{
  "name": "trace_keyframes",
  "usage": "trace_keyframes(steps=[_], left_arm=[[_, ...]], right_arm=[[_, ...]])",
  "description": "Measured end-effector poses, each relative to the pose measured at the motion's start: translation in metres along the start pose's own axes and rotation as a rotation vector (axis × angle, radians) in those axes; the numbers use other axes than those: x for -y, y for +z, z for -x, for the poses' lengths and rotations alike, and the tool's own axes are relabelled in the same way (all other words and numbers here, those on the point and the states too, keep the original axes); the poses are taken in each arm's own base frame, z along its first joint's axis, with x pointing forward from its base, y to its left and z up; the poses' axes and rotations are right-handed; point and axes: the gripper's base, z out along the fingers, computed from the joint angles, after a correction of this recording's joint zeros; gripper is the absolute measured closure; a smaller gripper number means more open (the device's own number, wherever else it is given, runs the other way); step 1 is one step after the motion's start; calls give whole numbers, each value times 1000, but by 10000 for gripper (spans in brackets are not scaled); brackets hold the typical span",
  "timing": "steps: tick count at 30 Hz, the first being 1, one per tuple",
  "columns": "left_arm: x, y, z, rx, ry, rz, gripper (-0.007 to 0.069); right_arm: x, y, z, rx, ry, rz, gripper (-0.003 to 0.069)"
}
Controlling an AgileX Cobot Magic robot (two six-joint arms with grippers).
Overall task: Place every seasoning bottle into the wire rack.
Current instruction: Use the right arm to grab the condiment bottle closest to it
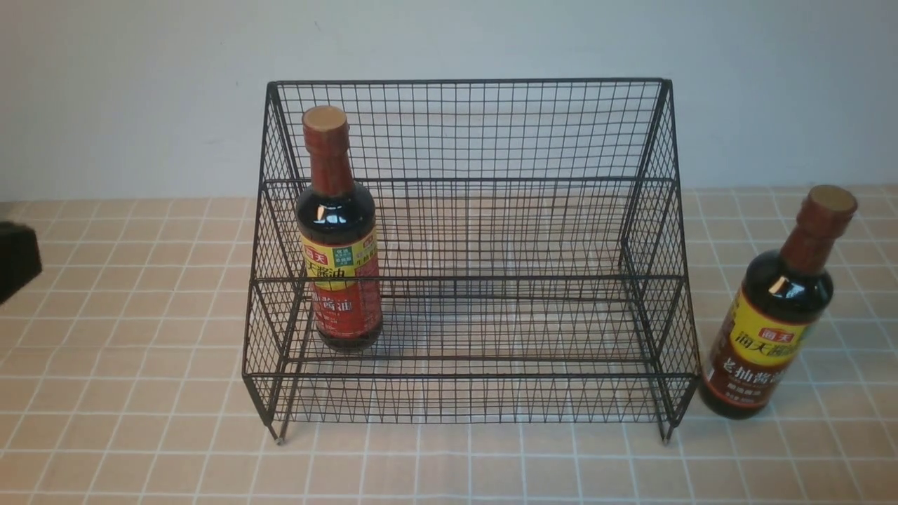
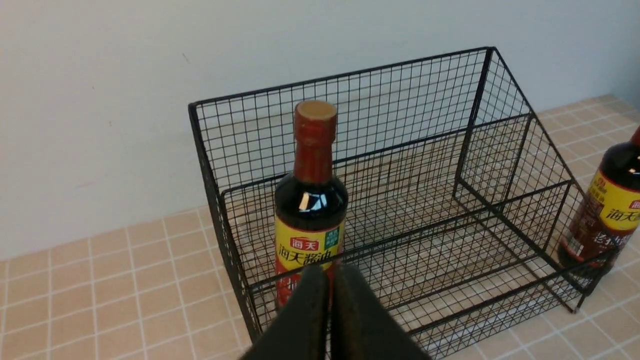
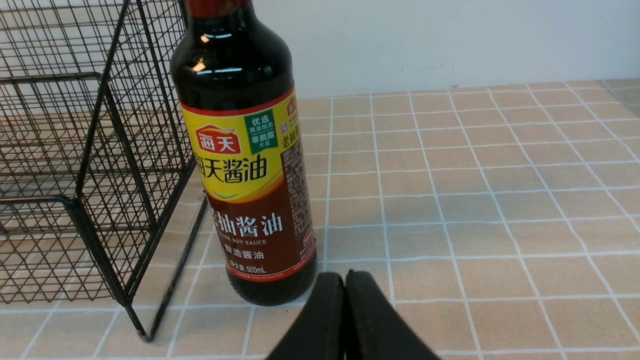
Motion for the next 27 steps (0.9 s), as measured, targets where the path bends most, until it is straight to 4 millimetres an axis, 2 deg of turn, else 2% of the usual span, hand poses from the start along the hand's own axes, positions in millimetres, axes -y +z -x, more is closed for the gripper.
trace_keyframes(steps=[2, 3, 4, 10, 12, 17, 27], left_arm=[[-4, -1, -25, 5, -11, 47, 631], [-4, -3, -25, 12, -12, 51, 631], [-8, -1, -51, 28, -24, 99, 631], [-17, 6, -130, 76, -58, 252, 631], [-20, 13, -165, 63, -71, 299, 631], [-22, 24, -210, -13, -89, 328, 631], [-23, 25, -214, -30, -93, 330, 631]], right_arm=[[0, 0, 0, 0, 0, 0, 673], [0, 0, 0, 0, 0, 0, 673], [0, 0, 0, 0, 0, 0, 673], [0, 0, 0, 0, -1, 0, 673], [0, 0, 0, 0, -1, 0, 673], [0, 0, 0, 0, -1, 0, 673], [0, 0, 0, 0, -1, 0, 673]])
